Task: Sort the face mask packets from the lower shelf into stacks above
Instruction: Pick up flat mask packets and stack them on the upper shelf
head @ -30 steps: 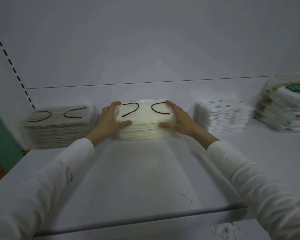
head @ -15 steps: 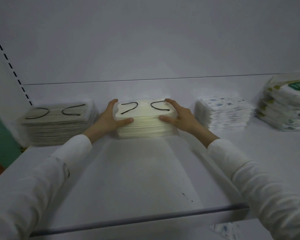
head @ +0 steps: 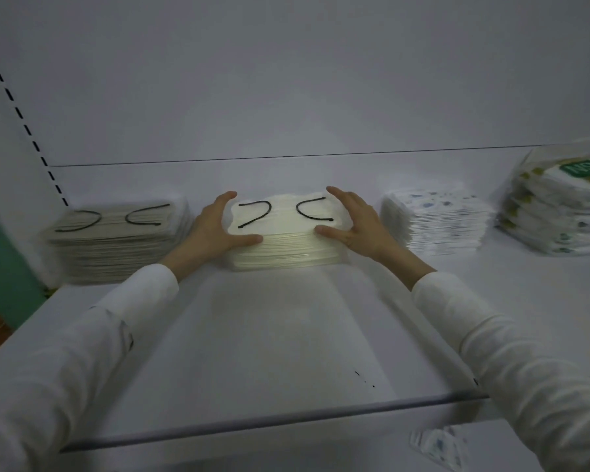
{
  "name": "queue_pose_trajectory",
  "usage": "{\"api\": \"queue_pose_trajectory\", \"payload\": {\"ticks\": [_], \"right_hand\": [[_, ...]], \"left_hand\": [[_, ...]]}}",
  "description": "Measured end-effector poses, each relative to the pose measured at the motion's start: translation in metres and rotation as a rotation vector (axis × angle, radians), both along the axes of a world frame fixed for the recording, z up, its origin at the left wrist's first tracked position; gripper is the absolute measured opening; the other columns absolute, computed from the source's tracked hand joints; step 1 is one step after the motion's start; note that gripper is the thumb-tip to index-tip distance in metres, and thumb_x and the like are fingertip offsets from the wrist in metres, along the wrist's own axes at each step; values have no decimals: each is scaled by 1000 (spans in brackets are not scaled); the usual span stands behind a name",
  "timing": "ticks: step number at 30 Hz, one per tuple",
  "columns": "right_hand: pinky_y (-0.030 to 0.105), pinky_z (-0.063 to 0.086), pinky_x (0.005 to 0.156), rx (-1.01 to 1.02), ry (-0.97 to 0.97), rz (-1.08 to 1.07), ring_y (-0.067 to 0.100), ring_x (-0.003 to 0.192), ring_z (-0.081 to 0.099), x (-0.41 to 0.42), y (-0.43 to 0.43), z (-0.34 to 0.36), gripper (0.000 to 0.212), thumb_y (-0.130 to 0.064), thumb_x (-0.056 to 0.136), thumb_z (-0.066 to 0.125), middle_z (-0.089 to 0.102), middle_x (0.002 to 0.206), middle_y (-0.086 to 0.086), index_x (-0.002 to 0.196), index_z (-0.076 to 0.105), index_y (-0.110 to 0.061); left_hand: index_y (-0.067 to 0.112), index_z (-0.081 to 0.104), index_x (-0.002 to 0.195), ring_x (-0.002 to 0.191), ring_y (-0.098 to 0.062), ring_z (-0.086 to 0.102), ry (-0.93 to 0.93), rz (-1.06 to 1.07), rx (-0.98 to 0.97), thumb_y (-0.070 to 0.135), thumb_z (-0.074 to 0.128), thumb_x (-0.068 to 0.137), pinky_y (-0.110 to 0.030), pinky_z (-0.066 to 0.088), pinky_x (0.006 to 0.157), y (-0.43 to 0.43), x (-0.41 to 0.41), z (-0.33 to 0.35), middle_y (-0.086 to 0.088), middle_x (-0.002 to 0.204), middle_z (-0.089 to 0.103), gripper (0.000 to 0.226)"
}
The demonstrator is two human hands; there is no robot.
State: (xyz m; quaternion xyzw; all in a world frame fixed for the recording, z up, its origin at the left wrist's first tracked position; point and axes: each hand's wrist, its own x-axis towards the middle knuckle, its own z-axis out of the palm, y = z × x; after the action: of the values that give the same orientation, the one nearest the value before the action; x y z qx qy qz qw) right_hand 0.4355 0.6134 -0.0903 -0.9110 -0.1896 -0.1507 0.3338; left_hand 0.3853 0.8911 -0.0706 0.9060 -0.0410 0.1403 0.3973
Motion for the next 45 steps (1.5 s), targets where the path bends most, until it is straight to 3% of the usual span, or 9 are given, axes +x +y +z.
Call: {"api": "queue_pose_trajectory", "payload": {"ticks": [4, 9, 14, 19, 22, 27, 35, 39, 45], "right_hand": [[44, 26, 113, -31, -134, -38, 25, 138, 29, -9, -1, 14, 69, -64, 82, 55, 37, 150, -2, 142, 37, -36], [48, 28, 111, -365, -26, 44, 30, 140, 22, -25, 4, 21, 79, -59, 75, 68, 20, 156, 0, 143, 34, -38], [45, 25, 111, -179, 93, -36, 37, 139, 20, -20, 17, 19, 68, -51, 83, 64, 12, 154, 13, 143, 35, -39], [38, 33, 106, 218, 320, -94, 33, 132, 39, -15, 18, 12, 110, -52, 74, 74, 32, 146, 16, 150, -2, -29], [32, 34, 102, 287, 454, -96, 29, 130, 42, -13, 19, 2, 107, -52, 78, 70, 39, 145, 12, 150, -3, -23], [31, 37, 99, 240, 450, -106, 26, 126, 44, -11, 21, 2, 95, -55, 77, 69, 43, 140, 9, 147, 16, -18], [26, 39, 86, 193, 398, -102, 22, 113, 48, -15, 18, 7, 87, -56, 77, 69, 47, 134, 9, 139, 26, -11], [27, 36, 92, 267, 388, -112, 28, 127, 45, -17, 18, 6, 105, -50, 77, 72, 41, 142, 13, 149, 4, -15], [39, 32, 109, 143, 290, -44, 29, 136, 35, -16, 11, 14, 122, -54, 63, 81, 28, 151, 10, 150, -1, -26]], "left_hand": [[18, 41, 139, 137, -21, 30, -178, -35, 91, 37, 73, 79, -40, 23, 115, -4, -14, 11, -1, 145, 38, 70], [30, 31, 143, 142, -29, 11, -27, -207, 522, 71, 71, 50, -42, 17, 115, -5, -20, 4, -3, 153, 19, 110], [25, 15, 149, 143, -32, 6, -82, 56, 160, 30, 85, 65, -47, 16, 116, -16, -10, -5, -14, 155, 8, 110], [10, 16, 142, 125, -29, 45, 150, 252, -284, 37, 87, 60, -42, 43, 101, -19, 4, -25, -12, 140, 41, 112], [8, 28, 134, 115, -27, 53, 216, 273, -390, 44, 89, 54, -47, 50, 93, -16, 6, -31, -8, 128, 50, 107], [18, 55, 117, 98, -19, 65, 228, 206, -397, 72, 84, 19, -44, 58, 80, 6, 27, -52, -1, 111, 67, 116], [13, 56, 118, 97, -22, 65, 221, 175, -377, 70, 84, 23, -44, 60, 67, -4, 4, -32, -4, 111, 65, 114], [11, 28, 139, 120, -28, 51, 170, 230, -370, 38, 89, 57, -49, 51, 92, -14, -5, -20, -7, 137, 46, 106], [18, 19, 146, 136, -26, 33, -20, 131, -126, 27, 90, 57, -37, 32, 107, -11, -6, -7, -11, 148, 30, 114]]}}
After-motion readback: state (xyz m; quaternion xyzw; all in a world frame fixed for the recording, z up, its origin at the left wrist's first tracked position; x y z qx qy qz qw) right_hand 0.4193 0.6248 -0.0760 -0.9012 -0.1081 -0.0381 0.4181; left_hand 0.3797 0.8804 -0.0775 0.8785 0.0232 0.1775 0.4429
